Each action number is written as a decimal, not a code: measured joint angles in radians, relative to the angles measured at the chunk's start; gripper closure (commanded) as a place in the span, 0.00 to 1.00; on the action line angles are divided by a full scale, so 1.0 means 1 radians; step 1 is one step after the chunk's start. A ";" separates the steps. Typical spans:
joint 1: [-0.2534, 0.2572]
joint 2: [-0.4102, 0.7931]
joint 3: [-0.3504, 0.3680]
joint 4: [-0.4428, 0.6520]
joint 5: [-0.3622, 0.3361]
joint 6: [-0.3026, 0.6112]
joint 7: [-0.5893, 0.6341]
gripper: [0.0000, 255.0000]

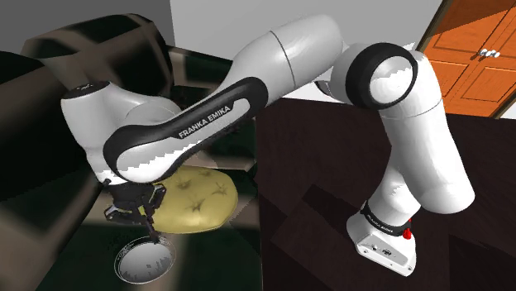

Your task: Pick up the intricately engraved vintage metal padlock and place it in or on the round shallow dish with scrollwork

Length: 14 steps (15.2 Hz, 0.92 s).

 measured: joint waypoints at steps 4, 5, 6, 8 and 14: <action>0.086 0.160 -0.018 0.301 -0.024 -0.136 0.012 1.00; 0.093 0.177 -0.021 0.320 -0.026 -0.139 0.013 1.00; 0.096 0.188 -0.023 0.325 -0.028 -0.133 0.013 1.00; 0.101 0.212 -0.027 0.340 -0.033 -0.124 0.013 1.00; 0.104 0.248 -0.035 0.323 -0.041 -0.071 0.015 1.00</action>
